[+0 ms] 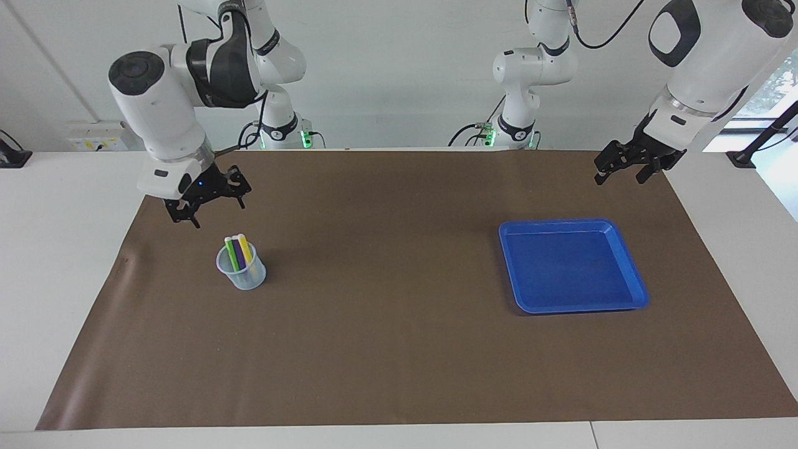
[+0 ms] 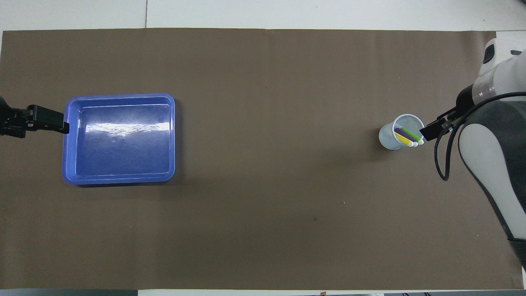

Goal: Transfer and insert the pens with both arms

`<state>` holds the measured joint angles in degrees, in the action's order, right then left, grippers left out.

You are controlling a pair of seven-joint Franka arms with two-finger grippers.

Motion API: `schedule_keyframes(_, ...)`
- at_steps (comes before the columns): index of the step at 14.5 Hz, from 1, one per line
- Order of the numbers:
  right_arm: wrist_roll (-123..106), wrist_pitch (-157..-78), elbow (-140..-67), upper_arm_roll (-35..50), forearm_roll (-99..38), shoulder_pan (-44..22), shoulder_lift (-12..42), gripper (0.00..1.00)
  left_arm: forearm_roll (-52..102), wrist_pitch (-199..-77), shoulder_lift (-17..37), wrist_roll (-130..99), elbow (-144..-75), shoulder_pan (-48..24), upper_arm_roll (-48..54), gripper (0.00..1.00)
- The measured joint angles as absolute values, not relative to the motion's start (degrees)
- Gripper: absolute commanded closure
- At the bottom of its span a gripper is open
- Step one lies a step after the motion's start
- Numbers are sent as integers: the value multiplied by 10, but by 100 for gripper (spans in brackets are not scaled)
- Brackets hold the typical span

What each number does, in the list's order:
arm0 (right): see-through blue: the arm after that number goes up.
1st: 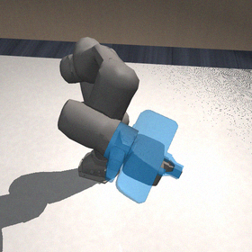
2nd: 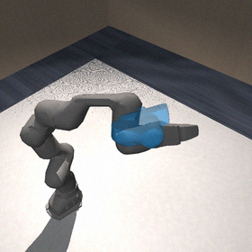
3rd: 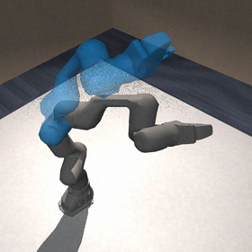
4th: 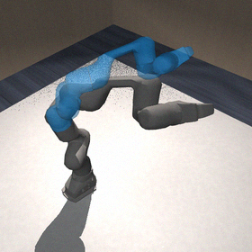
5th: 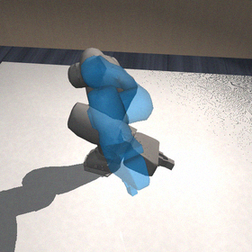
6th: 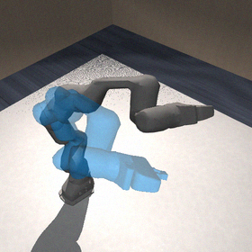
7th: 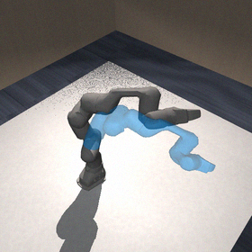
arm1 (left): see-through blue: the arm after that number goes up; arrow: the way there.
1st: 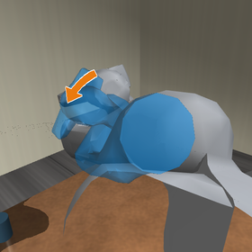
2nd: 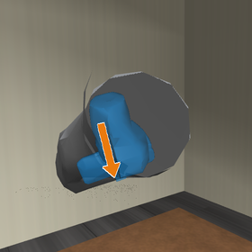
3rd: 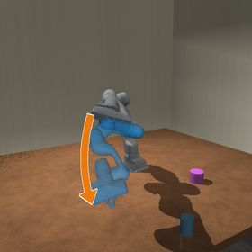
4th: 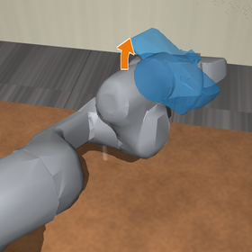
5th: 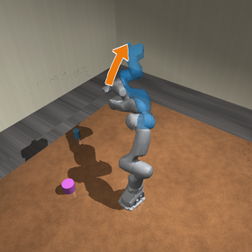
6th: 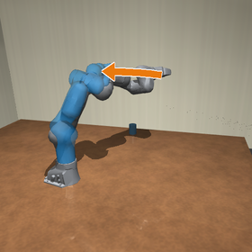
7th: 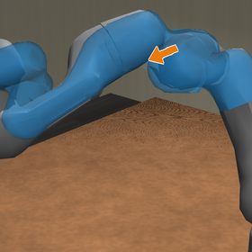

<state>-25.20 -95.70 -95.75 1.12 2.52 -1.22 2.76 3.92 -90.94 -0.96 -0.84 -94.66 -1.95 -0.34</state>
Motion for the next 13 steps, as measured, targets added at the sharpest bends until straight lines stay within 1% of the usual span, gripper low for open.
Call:
schedule_keyframes(3, -215, -863, -883, 9, 25, -11, 20, 0, 39, -901, -9, 1, -948, -19, -7, 0)
schedule_keyframes(5, -187, -816, -851, 5, 25, -9, 16, 0, 39, -901, -9, 1, -948, -19, -7, 0)
schedule_keyframes(8, -141, -796, -854, 3, 25, -2, 11, 0, 39, -901, -9, 2, -949, -19, -7, 0)
schedule_keyframes(13, -120, -796, -865, -3, 25, 6, 11, 0, 39, -900, -9, 2, -950, -19, -6, 0)
